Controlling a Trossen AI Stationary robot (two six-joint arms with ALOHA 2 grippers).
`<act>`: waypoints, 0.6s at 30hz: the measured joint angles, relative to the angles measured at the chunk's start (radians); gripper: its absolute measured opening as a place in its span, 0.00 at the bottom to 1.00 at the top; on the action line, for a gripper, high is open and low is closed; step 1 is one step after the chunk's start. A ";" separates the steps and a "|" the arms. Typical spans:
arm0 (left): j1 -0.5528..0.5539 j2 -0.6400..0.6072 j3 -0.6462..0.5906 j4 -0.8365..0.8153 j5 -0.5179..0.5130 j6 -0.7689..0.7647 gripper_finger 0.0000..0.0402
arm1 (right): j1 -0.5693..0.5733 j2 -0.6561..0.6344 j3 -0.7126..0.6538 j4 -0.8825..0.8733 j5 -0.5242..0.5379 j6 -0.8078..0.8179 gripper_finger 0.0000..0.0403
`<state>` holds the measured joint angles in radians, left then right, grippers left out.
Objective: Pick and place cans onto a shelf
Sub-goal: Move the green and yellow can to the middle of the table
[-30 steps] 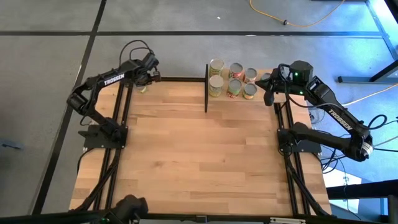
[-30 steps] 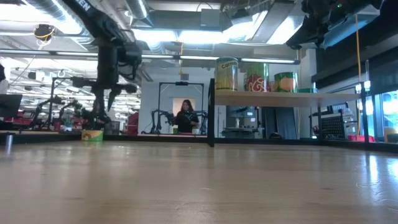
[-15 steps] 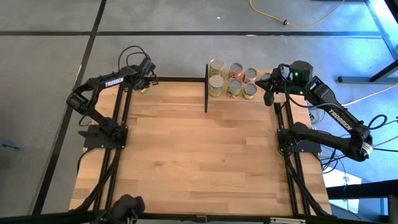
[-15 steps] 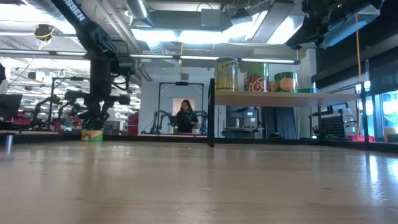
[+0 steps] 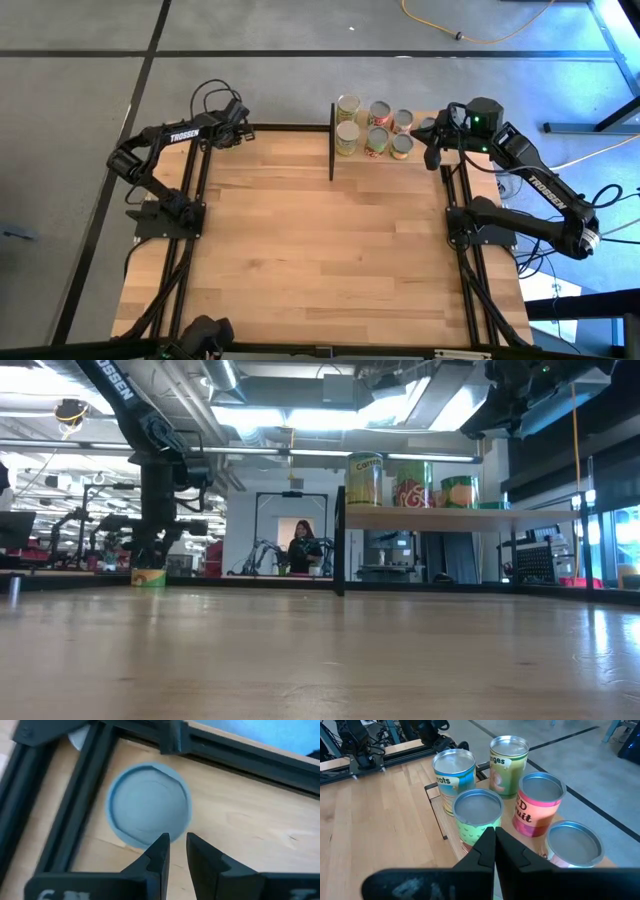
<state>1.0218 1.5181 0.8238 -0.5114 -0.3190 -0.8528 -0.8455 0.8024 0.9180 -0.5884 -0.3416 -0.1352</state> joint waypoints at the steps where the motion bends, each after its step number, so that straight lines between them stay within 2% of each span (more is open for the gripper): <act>1: 0.000 0.000 0.000 0.000 0.014 0.000 0.14 | 0.000 0.000 0.000 0.000 0.000 -0.001 0.02; 5: 0.000 0.000 0.000 0.001 0.068 0.060 0.14 | 0.000 0.000 0.000 -0.001 0.000 -0.001 0.02; 8: -0.004 0.000 0.000 -0.002 0.070 0.101 0.14 | 0.000 0.000 0.000 -0.006 0.000 -0.003 0.02; 18: -0.008 0.000 0.000 0.001 0.053 0.104 0.14 | 0.000 0.000 0.000 -0.006 0.000 -0.023 0.02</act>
<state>1.0134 1.5181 0.8238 -0.5099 -0.2664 -0.7486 -0.8459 0.8024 0.9180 -0.5949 -0.3420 -0.1583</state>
